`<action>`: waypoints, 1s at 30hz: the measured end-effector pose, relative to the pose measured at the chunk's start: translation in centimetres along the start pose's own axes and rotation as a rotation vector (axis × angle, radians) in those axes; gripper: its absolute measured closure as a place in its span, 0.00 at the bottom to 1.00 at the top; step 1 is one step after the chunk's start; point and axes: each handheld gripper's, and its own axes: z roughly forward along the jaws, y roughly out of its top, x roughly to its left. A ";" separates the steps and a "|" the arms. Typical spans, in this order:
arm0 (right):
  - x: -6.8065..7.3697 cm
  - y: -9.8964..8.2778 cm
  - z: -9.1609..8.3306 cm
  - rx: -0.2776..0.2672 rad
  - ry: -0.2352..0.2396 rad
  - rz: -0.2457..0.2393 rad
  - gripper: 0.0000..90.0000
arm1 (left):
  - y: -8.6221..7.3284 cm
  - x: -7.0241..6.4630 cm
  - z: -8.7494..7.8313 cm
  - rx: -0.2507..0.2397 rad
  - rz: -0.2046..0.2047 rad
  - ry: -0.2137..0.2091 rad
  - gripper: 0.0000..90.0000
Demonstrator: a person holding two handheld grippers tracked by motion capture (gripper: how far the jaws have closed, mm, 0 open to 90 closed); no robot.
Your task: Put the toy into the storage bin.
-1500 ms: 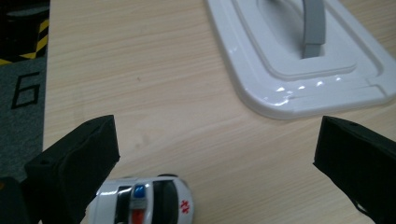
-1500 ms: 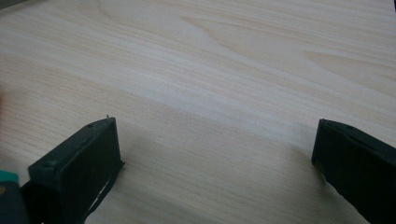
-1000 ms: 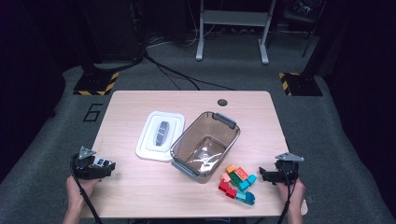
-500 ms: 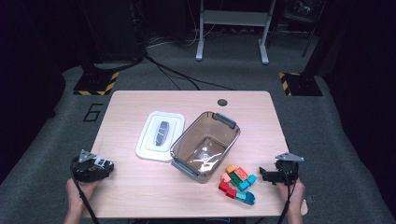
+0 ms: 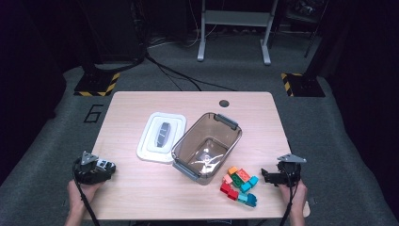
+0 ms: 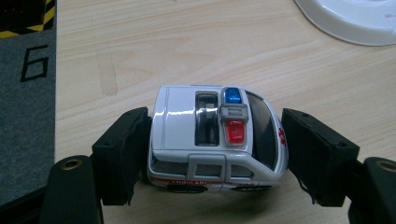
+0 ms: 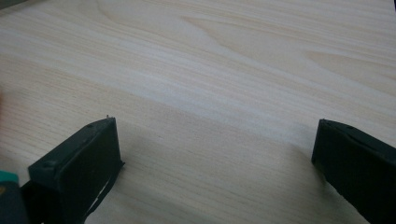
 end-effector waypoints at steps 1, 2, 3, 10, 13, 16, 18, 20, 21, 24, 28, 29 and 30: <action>0.0 0.0 0.0 0.000 0.000 0.001 0.00 | 0.0 0.0 0.0 0.000 -0.001 0.001 0.29; 0.0 0.0 0.0 0.000 0.000 0.001 0.00 | 0.0 0.0 0.0 -0.003 -0.002 0.002 0.29; 0.0 0.0 0.0 0.000 0.000 0.001 0.00 | 0.0 0.0 0.0 -0.003 -0.002 0.002 0.29; 0.0 0.0 0.0 0.000 0.000 0.001 0.00 | 0.1 0.0 -0.3 -0.004 -0.005 -0.002 0.29; 0.0 0.0 0.0 0.000 0.000 0.001 0.00 | 0.4 -0.1 -0.6 -0.007 -0.018 -0.022 0.29; 0.0 0.0 0.0 0.000 -0.001 0.001 0.00 | 0.7 -0.4 -0.8 -0.023 -0.009 -0.031 0.29; 0.0 0.0 0.0 0.000 0.000 0.001 0.00 | 1.0 -0.5 -1.1 -0.012 -0.001 -0.044 0.29; 0.0 0.0 0.0 0.000 -0.001 0.000 0.00 | 1.3 -0.9 -1.2 -0.021 0.001 -0.050 0.29; 0.0 0.0 0.0 0.000 -0.001 0.001 0.00 | 1.5 -1.1 -1.2 -0.031 0.002 -0.054 0.29; 0.0 0.0 0.0 0.000 -0.001 0.001 0.00 | 2.0 -1.6 -1.4 -0.023 0.017 -0.067 0.29; 0.0 0.0 0.0 0.000 0.000 0.001 0.00 | 2.6 -2.4 -1.5 -0.043 0.028 -0.084 0.29; 0.0 0.0 0.0 0.000 0.000 0.001 0.00 | 2.8 -2.5 -1.7 -0.030 0.033 -0.092 0.29; 0.0 0.0 0.0 0.000 0.000 0.001 0.00 | 2.9 -2.7 -1.6 -0.045 0.037 -0.089 0.29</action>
